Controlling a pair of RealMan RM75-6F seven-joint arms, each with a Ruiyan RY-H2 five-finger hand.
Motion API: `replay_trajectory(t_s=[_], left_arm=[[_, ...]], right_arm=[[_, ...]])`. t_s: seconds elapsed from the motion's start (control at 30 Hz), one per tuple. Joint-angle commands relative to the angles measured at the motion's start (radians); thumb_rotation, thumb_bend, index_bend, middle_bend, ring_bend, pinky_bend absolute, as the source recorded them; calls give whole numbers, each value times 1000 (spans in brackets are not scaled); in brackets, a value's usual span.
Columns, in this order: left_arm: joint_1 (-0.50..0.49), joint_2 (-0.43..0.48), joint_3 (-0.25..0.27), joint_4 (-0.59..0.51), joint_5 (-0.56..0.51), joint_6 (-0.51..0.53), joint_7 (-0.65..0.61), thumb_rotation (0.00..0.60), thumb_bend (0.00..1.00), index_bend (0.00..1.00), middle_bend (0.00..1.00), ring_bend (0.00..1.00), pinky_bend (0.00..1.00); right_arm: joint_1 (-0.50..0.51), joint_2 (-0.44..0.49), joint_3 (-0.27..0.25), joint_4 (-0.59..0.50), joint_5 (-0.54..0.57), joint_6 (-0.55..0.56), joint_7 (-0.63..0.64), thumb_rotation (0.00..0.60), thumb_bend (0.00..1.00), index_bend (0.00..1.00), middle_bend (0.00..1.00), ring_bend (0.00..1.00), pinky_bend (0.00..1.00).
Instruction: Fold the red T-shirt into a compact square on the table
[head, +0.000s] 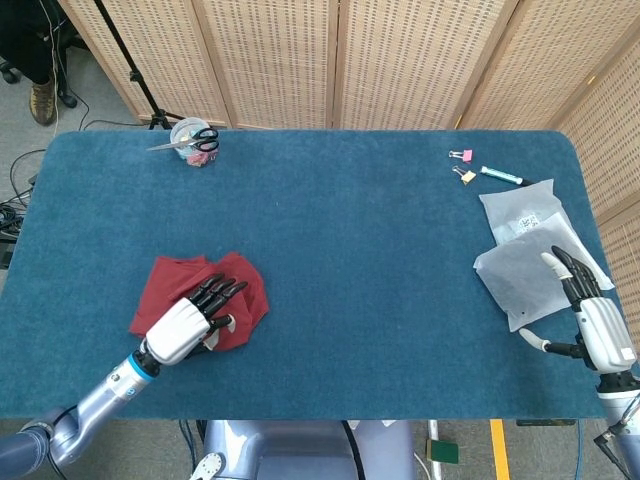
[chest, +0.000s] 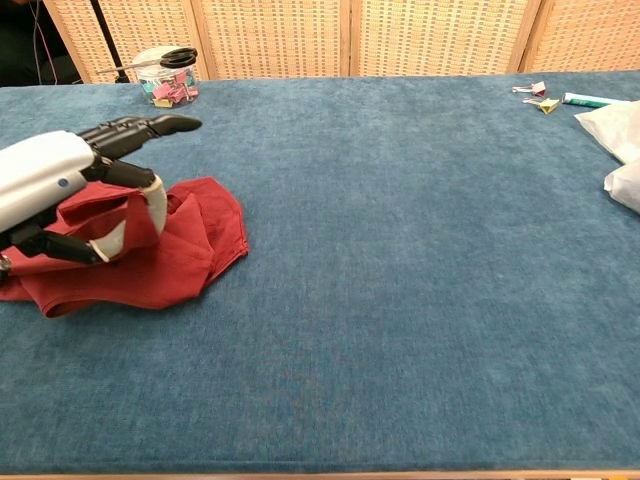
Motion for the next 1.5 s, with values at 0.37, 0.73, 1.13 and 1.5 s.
replay_trajectory(t_s=[0.37,0.73,1.13,1.5], left_arm=[[4,-47,19,-5,-5,-58,47,600,338,711,0,0,0],[13,-11,16,-71,-10,-18,-31,600,0,0,0,0,0],[25,97,-34,-57,-72,7,-76,600,0,0,0,0,0],[88,53,0,138,-107,3,-221,600,1,193,0,0,0]], right_arm=[[1,2,-2,0,-2,-3,5,600,0,0,0,0,0],[1,2,-4,-2,-5,-3,1,600,0,0,0,0,0],[-1,4,-4,-5,-7,2,3,600,0,0,0,0,0],[3,0,-4,-5,-3,-6,-6,600,0,0,0,0,0]])
